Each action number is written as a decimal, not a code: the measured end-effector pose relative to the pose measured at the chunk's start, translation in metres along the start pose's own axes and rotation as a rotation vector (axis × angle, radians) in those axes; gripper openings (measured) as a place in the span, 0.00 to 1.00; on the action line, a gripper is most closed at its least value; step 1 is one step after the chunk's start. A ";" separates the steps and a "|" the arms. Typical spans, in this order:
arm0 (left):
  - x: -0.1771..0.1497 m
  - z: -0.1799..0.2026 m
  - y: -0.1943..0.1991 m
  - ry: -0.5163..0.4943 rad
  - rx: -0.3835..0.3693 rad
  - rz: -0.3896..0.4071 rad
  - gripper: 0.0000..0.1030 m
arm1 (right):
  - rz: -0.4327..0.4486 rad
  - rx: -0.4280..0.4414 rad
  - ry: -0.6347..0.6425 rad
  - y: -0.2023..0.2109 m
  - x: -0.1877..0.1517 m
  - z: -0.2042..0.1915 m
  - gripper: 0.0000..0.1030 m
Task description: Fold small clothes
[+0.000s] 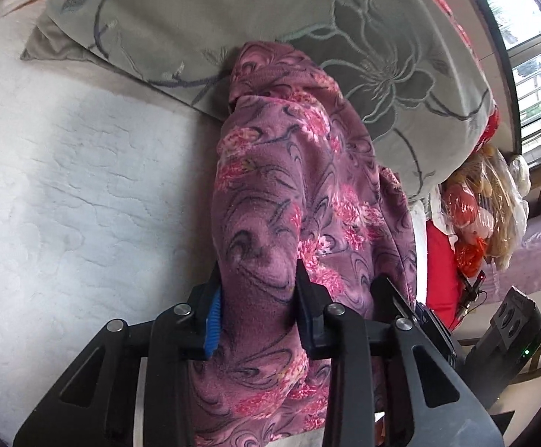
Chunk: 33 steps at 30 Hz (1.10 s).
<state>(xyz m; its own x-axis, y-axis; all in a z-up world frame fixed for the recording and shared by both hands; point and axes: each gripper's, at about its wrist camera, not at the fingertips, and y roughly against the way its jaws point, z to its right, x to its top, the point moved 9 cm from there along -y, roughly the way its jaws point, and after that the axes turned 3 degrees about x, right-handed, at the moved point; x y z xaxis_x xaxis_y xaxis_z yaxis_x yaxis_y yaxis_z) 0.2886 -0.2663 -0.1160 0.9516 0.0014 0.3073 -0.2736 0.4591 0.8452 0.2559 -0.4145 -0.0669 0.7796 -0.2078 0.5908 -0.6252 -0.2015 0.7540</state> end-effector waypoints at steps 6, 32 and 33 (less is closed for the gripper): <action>-0.010 -0.001 0.030 -0.014 0.000 0.049 0.29 | 0.033 -0.004 0.006 0.024 0.004 -0.019 0.23; -0.110 -0.117 0.063 0.058 0.111 -0.034 0.37 | -0.069 0.112 -0.074 0.032 -0.102 -0.109 0.24; -0.112 -0.119 0.062 0.057 0.098 -0.039 0.42 | -0.087 0.105 -0.084 0.026 -0.109 -0.106 0.24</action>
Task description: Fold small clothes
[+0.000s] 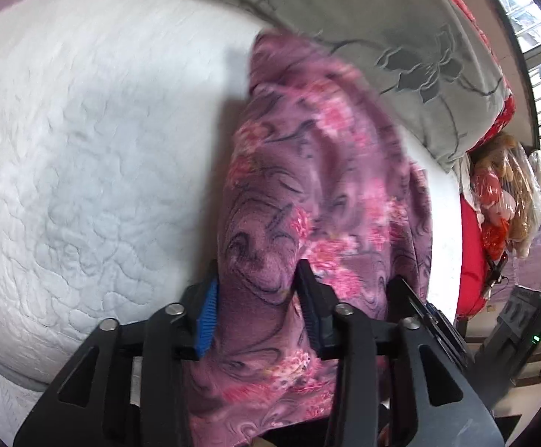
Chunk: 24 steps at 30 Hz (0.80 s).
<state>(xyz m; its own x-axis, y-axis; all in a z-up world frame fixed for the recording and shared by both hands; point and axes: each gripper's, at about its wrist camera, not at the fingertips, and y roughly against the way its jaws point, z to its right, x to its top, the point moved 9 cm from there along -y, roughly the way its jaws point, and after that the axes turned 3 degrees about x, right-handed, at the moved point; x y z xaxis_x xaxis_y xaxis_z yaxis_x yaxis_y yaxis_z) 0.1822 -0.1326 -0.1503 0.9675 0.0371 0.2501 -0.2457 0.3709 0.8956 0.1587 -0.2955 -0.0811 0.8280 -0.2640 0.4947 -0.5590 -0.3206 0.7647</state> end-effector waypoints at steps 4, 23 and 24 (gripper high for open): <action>0.003 0.001 0.011 -0.075 0.011 0.016 0.43 | -0.022 0.044 -0.079 -0.005 -0.009 0.022 0.30; 0.130 0.046 -0.056 -0.251 0.227 0.096 0.46 | 0.090 -0.004 0.089 -0.043 0.078 0.010 0.17; 0.132 0.044 -0.061 -0.246 0.234 0.093 0.52 | 0.060 -0.027 0.066 -0.054 0.077 0.021 0.14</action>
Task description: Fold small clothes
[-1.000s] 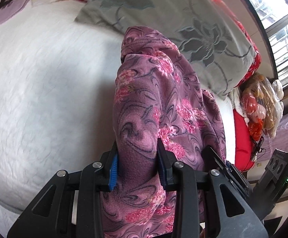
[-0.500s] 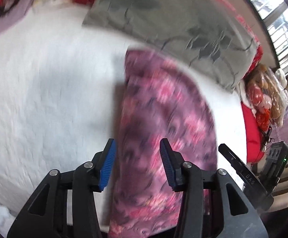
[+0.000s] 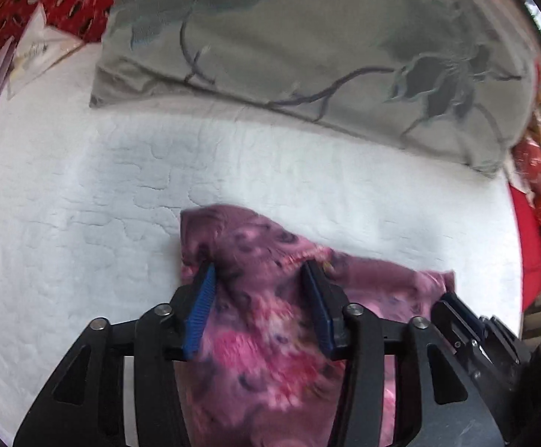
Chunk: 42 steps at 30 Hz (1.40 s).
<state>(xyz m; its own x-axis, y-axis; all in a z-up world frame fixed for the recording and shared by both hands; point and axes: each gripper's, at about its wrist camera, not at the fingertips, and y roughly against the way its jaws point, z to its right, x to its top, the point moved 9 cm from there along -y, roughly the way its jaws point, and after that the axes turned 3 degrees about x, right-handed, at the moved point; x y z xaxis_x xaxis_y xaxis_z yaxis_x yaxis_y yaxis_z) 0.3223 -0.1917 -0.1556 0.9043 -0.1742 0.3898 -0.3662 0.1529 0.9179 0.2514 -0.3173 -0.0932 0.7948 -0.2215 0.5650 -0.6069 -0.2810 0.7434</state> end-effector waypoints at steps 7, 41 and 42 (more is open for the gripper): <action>0.006 -0.017 0.016 0.020 -0.018 0.000 0.57 | -0.011 0.028 -0.122 0.000 -0.005 0.032 0.09; -0.186 -0.039 0.096 -0.069 0.061 0.063 0.87 | -0.403 -0.119 0.256 0.080 -0.174 -0.012 0.50; -0.191 -0.039 0.103 -0.066 0.057 0.066 0.87 | -0.386 -0.120 0.218 0.087 -0.174 -0.009 0.51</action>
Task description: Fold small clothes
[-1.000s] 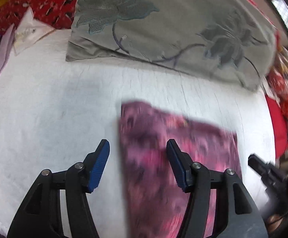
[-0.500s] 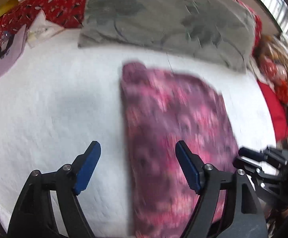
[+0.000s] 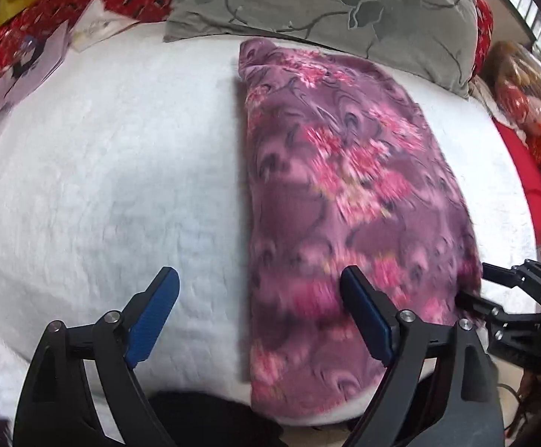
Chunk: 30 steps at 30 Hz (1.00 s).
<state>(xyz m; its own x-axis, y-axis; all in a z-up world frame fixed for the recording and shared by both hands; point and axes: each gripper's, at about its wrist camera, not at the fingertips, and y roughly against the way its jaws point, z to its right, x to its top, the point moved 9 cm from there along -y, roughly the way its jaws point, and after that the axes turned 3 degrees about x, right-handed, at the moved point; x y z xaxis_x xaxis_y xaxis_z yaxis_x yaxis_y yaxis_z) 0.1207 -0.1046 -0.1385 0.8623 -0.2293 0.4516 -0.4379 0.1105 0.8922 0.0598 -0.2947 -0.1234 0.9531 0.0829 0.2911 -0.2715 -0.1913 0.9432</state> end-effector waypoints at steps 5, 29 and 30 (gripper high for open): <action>-0.021 0.001 0.024 -0.042 0.052 0.060 0.87 | 0.060 -0.097 -0.041 0.051 -0.020 0.005 0.86; -0.072 0.022 0.078 -0.118 0.048 0.145 0.87 | 0.305 -0.252 -0.055 0.125 -0.056 -0.038 0.97; -0.073 0.024 0.079 -0.120 0.045 0.147 0.87 | 0.306 -0.248 -0.059 0.125 -0.056 -0.038 0.97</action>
<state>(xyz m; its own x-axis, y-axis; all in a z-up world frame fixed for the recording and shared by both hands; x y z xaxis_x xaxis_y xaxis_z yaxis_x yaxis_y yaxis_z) 0.0173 -0.1020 -0.1006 0.7530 -0.3276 0.5707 -0.5701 0.1084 0.8144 -0.0329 -0.2864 -0.0157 0.8273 0.0009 0.5617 -0.5612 0.0446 0.8265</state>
